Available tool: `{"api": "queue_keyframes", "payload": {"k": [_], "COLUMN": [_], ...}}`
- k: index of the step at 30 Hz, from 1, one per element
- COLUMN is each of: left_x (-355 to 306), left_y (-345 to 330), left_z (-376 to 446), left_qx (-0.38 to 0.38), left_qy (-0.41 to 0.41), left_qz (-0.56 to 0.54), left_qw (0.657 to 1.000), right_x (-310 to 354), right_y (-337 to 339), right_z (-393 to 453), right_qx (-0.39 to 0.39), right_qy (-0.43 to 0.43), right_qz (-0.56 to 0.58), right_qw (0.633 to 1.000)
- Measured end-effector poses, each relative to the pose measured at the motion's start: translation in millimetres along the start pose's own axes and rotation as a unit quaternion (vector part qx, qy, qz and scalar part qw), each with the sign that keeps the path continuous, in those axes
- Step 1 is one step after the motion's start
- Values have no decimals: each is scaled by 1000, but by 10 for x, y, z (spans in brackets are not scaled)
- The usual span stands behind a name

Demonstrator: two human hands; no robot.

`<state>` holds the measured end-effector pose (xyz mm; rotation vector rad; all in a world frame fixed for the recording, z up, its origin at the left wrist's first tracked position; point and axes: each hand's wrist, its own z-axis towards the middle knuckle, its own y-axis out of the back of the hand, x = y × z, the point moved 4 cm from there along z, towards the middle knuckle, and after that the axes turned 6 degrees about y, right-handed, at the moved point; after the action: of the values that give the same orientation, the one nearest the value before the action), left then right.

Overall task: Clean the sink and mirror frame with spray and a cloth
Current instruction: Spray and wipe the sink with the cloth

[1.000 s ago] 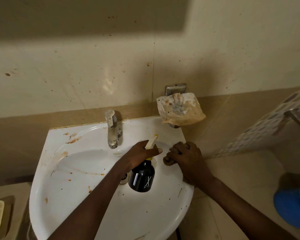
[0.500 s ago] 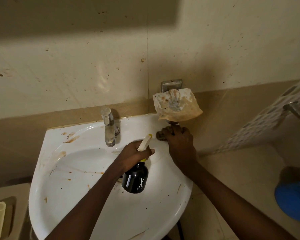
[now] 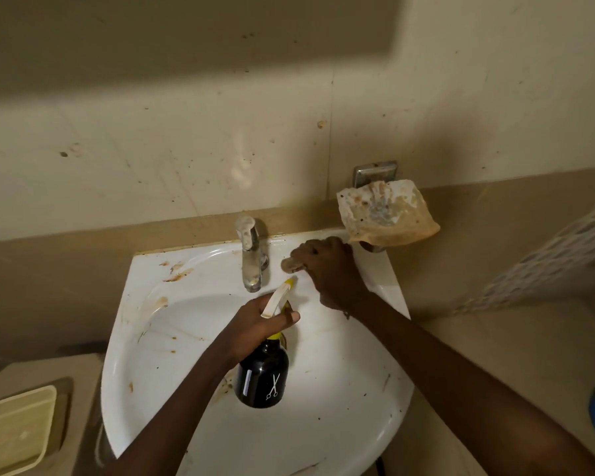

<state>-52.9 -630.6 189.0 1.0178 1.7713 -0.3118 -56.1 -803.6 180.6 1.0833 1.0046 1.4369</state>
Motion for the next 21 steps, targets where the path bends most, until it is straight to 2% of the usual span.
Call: {"api": "queue_keyframes", "payload": {"k": [2,3,6,8,10,12,14,15,17,21], "left_x": [5,5,36,46,40,29,28,35,76,101], "left_y": [-18,-20,-26,-53,-84,-130,-134,-114,-71,-27], "left_z": [12,30,67,76,71,77,95,104,119,90], "left_qx": [-7,-15,-27,-25,-28,-25,-25,-27,-31,-22], "left_qy": [-2,-1,-1,-3,0,-1,-2,-4,-6,-2], "left_qz": [1,1,-9,-22,-33,-45,-39,-34,-25,-26], "left_qw": [1000,1000,1000,999,999,999,999,999,999,999], "right_x": [41,89,49,-150,-305,-245,-44,84,248,24], "right_y": [42,59,24,86,154,116,-9,-32,-58,9], "right_z": [129,185,98,-128,-238,-166,76,205,347,-9], "right_qx": [-18,-19,29,41,-15,-45,-35,-20,-4,53], "right_qy": [-39,-32,105,145,108,18,-95,-116,-51,156], "right_qz": [-7,-3,29,77,101,41,15,22,31,52], "right_qw": [999,999,994,986,989,998,995,993,998,985]}}
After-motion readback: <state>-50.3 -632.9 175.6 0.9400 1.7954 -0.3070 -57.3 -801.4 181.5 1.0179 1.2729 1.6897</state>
